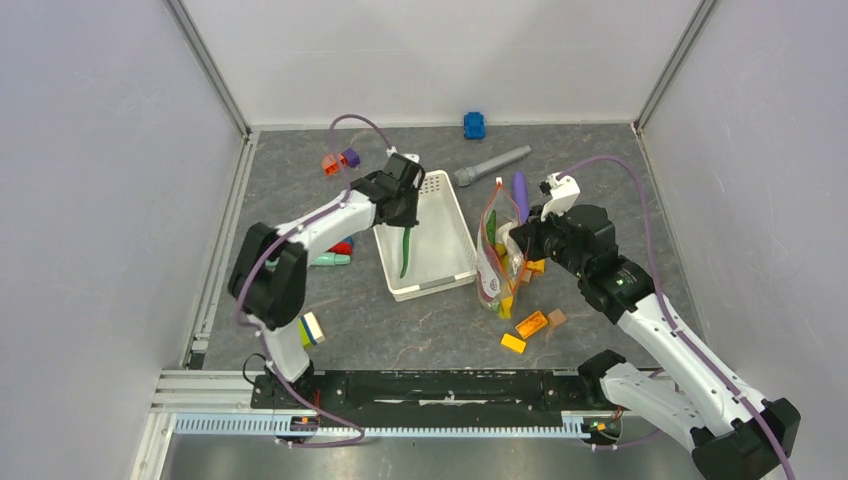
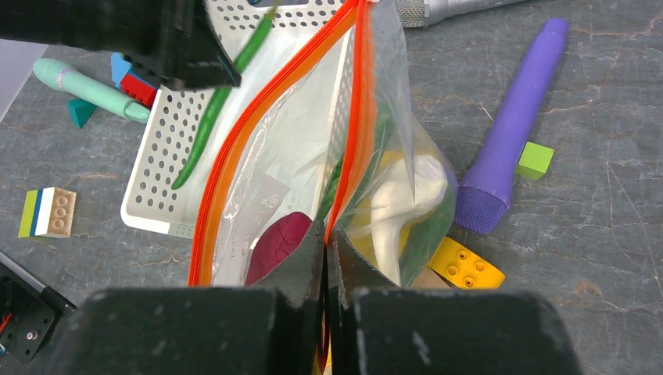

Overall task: Place the food in the zip-top bag and seal the zipper
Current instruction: Pick up the fake vegetable from the bin, then place the fake vegetable in the zipper food storage bag.

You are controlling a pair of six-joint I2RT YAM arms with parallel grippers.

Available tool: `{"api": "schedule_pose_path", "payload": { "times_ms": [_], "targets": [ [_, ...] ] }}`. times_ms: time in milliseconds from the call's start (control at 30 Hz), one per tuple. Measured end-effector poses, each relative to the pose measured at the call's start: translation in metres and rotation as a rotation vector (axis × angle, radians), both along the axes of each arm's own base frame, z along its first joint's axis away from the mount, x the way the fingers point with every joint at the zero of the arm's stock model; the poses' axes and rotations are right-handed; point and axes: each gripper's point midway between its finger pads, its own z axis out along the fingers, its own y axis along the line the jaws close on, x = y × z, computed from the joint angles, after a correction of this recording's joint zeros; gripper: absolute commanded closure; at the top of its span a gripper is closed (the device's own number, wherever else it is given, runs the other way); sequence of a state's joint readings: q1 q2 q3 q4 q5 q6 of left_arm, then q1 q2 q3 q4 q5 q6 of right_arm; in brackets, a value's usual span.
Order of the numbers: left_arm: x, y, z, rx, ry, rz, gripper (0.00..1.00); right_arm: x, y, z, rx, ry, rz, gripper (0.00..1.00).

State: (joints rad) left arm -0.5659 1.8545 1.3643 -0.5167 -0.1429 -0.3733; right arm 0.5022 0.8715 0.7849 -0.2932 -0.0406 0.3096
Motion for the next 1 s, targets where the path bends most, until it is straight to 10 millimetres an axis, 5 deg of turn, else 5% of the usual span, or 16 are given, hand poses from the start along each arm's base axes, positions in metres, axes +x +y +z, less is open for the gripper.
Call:
{"api": "schedule_pose_path", "payload": {
  "times_ms": [233, 467, 667, 1000],
  "targets": [
    [-0.004, -0.042, 0.125, -0.285, -0.313, -0.111, 0.98, 0.000, 0.000, 0.000, 0.000, 0.000, 0.002, 0.98],
    [-0.053, -0.097, 0.218, -0.535, -0.540, -0.441, 0.98, -0.006, 0.005, 0.003, 0.008, 0.017, 0.041, 1.00],
    [-0.111, -0.127, 0.262, -0.664, -0.663, -0.731, 0.98, -0.009, 0.017, 0.023, 0.003, 0.035, 0.118, 1.00],
    [-0.175, -0.119, 0.322, -0.817, -0.860, -0.976, 0.98, -0.034, 0.047, 0.029, 0.006, 0.097, 0.381, 1.00]
  ]
}}
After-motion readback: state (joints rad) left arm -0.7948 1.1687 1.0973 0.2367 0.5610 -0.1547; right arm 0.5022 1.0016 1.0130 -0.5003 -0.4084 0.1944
